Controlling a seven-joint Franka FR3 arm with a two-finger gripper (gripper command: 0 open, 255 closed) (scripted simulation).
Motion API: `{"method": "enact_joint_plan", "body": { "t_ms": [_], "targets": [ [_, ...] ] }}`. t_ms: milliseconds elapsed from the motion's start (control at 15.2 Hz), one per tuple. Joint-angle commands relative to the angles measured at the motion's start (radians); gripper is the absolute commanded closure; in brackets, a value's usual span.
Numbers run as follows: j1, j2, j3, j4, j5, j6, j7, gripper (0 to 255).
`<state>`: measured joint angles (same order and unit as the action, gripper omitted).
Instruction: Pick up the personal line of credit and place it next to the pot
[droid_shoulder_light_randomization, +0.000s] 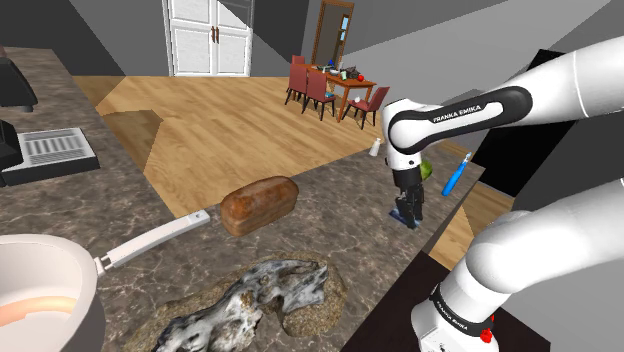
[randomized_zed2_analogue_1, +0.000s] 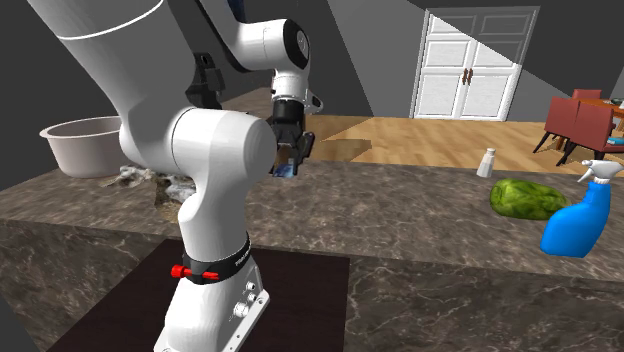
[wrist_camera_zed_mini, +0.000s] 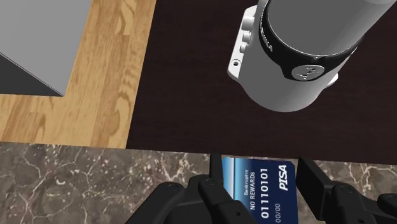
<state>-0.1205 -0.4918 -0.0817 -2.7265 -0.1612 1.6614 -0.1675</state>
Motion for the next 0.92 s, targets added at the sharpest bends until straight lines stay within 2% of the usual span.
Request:
{"method": "enact_joint_plan", "body": {
  "t_ms": [0, 858],
  "targets": [
    [0.001, -0.015, 0.002, 0.018, 0.002, -0.033, -0.003, 255],
    [0.002, -0.096, 0.014, 0.141, 0.01, -0.237, -0.022, 255]
  ]
}}
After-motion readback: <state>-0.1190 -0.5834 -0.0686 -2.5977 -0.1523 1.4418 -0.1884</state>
